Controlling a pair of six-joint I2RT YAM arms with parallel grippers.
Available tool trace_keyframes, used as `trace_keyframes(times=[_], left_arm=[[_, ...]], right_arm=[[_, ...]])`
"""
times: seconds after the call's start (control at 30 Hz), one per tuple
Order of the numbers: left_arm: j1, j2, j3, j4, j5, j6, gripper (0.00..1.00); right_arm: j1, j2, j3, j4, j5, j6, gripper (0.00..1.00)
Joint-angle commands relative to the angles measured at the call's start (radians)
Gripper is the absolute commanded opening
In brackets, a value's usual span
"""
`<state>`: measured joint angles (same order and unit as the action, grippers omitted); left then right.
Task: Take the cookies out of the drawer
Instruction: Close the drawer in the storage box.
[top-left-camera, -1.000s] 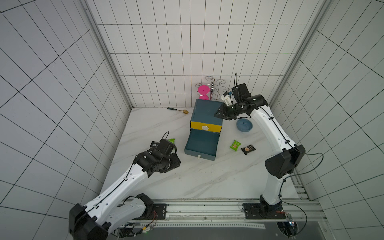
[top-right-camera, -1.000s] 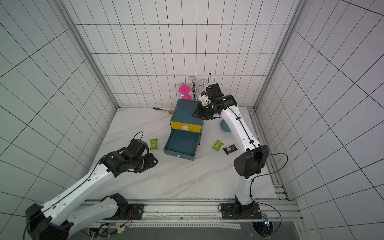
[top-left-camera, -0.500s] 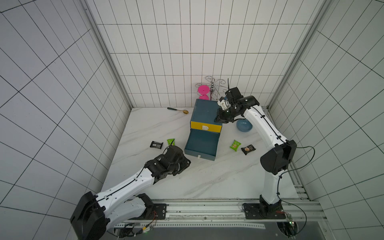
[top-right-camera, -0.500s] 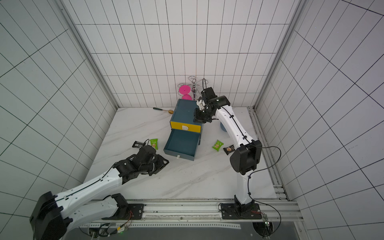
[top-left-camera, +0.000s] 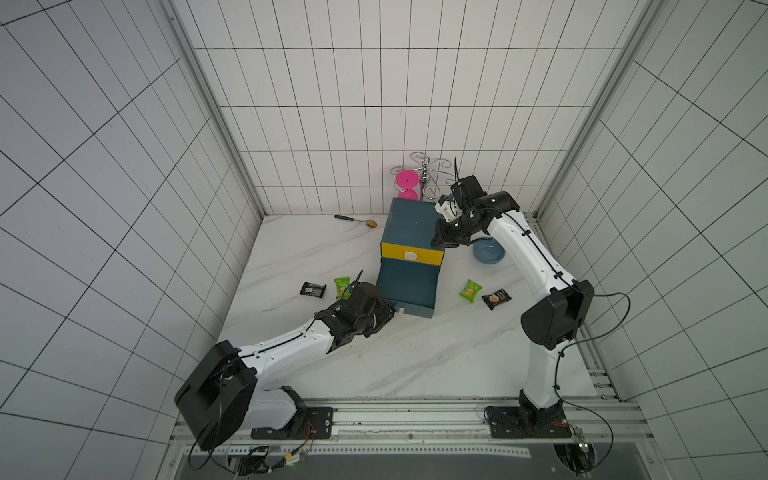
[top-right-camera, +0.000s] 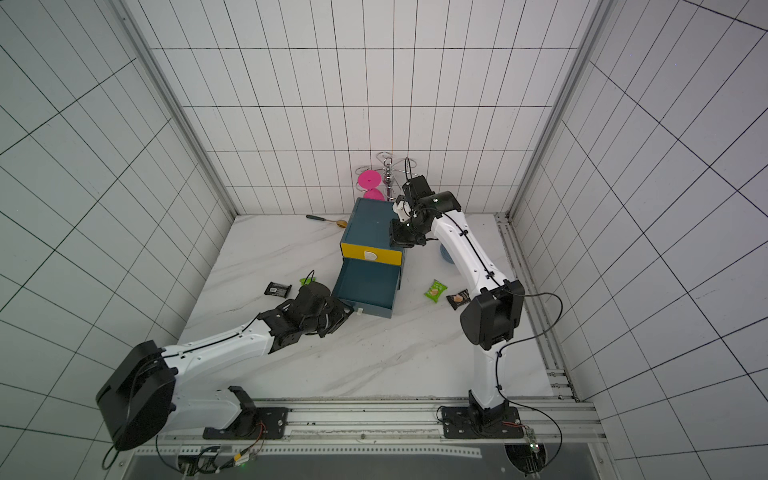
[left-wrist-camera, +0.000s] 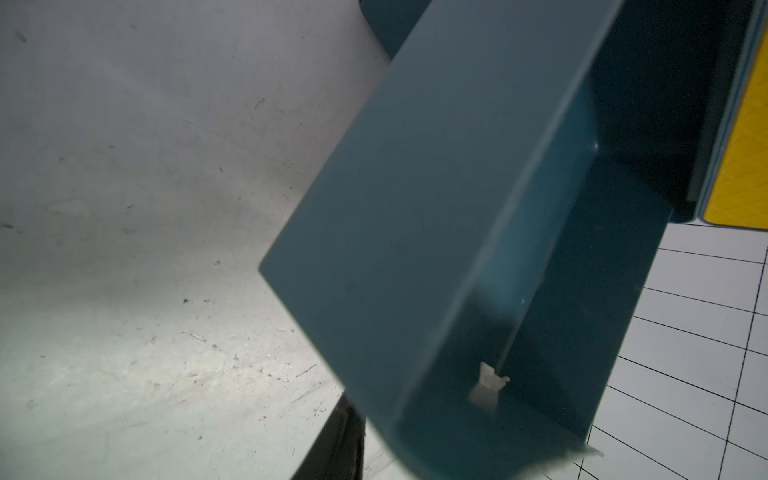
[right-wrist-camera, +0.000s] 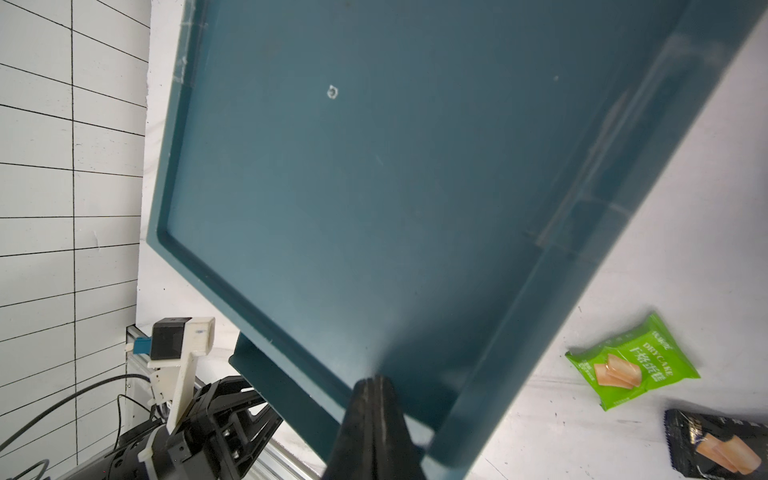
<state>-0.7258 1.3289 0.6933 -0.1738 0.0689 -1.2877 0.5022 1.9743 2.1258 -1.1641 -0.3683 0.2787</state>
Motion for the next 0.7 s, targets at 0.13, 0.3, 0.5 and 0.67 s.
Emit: trace_keyframes(times=[0.13,0.3,0.5,0.67], left_arm=[[0.004,0.079,0.095,0.119,-0.099,-0.018,0.34],[0.007,0.148,0.166,0.139,-0.116,-0.021,0.34],[0.01,0.227,0.261,0.145,-0.134,-0.016,0.34],[0.017,0.278,0.313,0.158,-0.156,-0.02,0.34]], right_arm=[[0.009,0.053,-0.07,-0.147,0.018,-0.051,0.03],[0.013,0.058,-0.079,-0.172,-0.006,-0.07,0.01],[0.026,0.057,-0.091,-0.201,-0.018,-0.092,0.01],[0.028,0.054,-0.11,-0.204,-0.026,-0.1,0.01]])
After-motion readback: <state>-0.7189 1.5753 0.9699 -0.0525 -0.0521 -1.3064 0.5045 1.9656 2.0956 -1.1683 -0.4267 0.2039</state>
